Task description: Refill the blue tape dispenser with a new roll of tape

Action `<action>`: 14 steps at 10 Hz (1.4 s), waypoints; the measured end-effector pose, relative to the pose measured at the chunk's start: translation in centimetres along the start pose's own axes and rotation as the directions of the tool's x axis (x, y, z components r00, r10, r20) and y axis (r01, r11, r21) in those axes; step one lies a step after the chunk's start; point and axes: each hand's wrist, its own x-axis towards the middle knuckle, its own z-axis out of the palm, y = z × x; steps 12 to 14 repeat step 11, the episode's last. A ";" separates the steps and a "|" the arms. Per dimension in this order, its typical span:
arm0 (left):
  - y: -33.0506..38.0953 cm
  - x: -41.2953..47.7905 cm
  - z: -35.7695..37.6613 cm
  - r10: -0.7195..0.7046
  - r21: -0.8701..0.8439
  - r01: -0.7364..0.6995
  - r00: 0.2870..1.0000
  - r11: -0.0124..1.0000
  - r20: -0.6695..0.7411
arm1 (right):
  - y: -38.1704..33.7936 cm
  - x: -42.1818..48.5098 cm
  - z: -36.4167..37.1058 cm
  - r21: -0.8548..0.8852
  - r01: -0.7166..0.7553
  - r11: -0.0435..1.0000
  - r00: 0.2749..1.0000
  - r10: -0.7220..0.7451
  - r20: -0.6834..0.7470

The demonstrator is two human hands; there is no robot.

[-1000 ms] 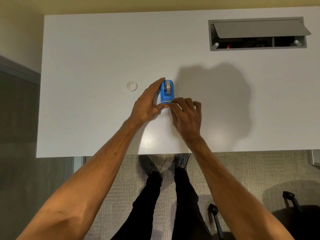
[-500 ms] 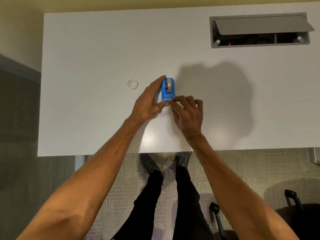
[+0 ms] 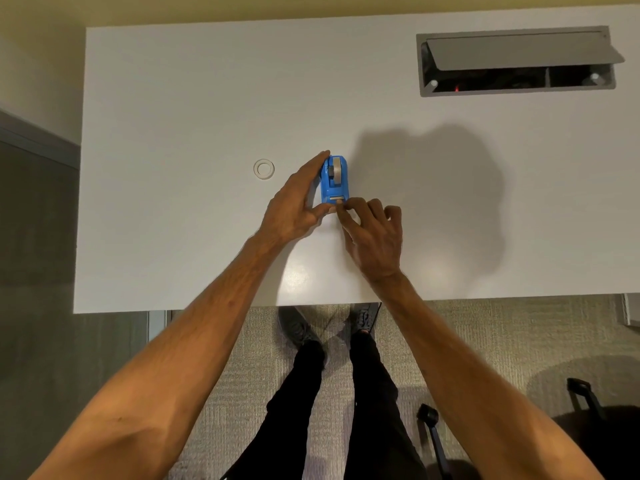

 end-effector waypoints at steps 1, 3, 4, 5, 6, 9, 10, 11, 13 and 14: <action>0.0 0.0 0.1 0.003 -0.005 -0.003 1.000 1.000 0.007 | 0.0 0.0 -0.3 -0.021 0.007 1.000 1.000 -0.007 0.020; 0.5 -0.1 -0.2 -0.006 0.012 0.005 1.000 1.000 0.029 | 0.2 0.5 -0.9 -0.044 0.040 0.998 0.997 -0.037 0.069; 0.6 0.0 -0.1 -0.003 0.025 0.002 0.999 1.000 0.040 | 0.2 0.6 -0.7 -0.029 0.044 0.999 0.996 -0.042 0.082; 0.5 -0.1 -0.1 0.001 0.021 -0.002 0.999 1.000 0.035 | -0.1 0.5 -0.2 0.001 0.017 1.000 0.996 -0.017 0.087; 0.6 -0.2 0.0 -0.008 -0.002 0.009 0.999 1.000 0.042 | 0.0 0.3 -0.1 0.026 -0.004 1.000 0.996 0.002 0.094; 2.2 -0.9 -0.6 -0.045 -0.014 0.047 0.992 0.999 0.117 | 0.0 1.3 -2.1 0.120 -0.080 0.990 0.978 0.055 0.200; 2.8 -1.9 -0.7 -0.054 -0.024 0.057 0.992 0.998 0.117 | 0.1 1.9 -3.3 0.164 -0.134 0.977 0.968 0.094 0.231; 2.5 -3.1 -0.6 -0.029 0.012 0.029 0.999 0.999 0.016 | 0.2 2.8 -3.9 0.171 -0.185 0.968 0.965 0.146 0.220; 2.5 -3.1 -0.6 -0.029 0.012 0.029 0.999 0.999 0.016 | 0.2 2.8 -3.9 0.171 -0.185 0.968 0.965 0.146 0.220; 2.5 -3.1 -0.6 -0.029 0.012 0.029 0.999 0.999 0.016 | 0.2 2.8 -3.9 0.171 -0.185 0.968 0.965 0.146 0.220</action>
